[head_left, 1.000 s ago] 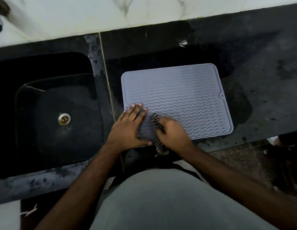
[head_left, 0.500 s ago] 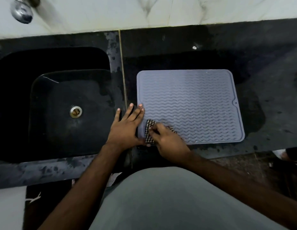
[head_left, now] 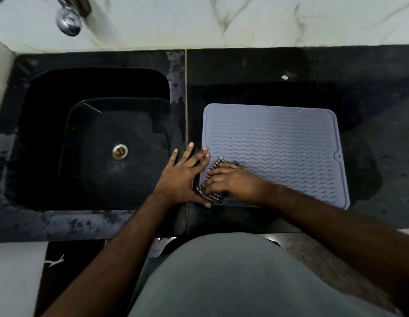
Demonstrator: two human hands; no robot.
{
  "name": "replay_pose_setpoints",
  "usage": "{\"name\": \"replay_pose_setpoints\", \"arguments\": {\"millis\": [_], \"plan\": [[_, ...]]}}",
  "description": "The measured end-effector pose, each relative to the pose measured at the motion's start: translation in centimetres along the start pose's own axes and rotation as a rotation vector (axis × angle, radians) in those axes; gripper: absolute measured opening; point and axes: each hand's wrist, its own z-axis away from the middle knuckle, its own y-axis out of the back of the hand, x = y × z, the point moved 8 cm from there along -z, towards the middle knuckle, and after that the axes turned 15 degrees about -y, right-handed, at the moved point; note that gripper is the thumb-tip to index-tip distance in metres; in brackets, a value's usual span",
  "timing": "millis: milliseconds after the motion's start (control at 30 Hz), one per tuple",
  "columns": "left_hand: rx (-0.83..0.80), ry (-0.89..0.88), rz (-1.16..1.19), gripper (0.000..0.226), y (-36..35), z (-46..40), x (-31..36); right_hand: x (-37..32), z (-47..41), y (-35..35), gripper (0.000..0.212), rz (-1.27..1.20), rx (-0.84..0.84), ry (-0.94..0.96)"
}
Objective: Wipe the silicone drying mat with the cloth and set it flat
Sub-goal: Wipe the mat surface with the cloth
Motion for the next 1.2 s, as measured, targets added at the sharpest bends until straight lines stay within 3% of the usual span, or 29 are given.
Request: {"name": "replay_pose_setpoints", "arguments": {"millis": [200,300,433,533,667,733,800,967,1200], "plan": [[-0.061,0.161,0.017,0.144,0.5,0.1,0.5,2.1,2.1,0.6,0.038,0.003,0.001,0.133],[-0.098,0.265,0.012,0.142,1.0,-0.3,1.6,3.9,4.8,0.3,0.028,0.001,0.0,0.181],[-0.165,0.372,-0.038,0.138,1.5,-1.1,3.1,8.6,9.4,0.2,0.03,-0.066,-0.052,0.069],[-0.209,0.418,-0.104,0.122,1.5,-2.3,4.6,10.3,12.1,1.0,0.029,-0.023,-0.033,-0.017],[-0.158,0.339,0.105,0.157,0.8,-4.0,5.8,8.2,12.0,2.4,0.033,0.143,0.056,-0.036],[-0.035,0.17,0.26,0.158,0.9,-5.5,7.2,6.8,10.6,3.0,0.037,0.127,0.156,-0.054],[0.001,0.107,0.334,0.159,0.4,-6.2,8.4,5.3,9.1,2.2,0.038,0.11,0.189,-0.052],[-0.069,0.235,0.203,0.167,-0.9,-6.9,9.0,5.4,8.7,-0.1,0.034,0.123,0.147,-0.044],[-0.248,0.437,0.221,0.17,-0.6,-7.9,10.2,11.1,15.8,-0.3,0.034,0.119,0.176,-0.079]]}}
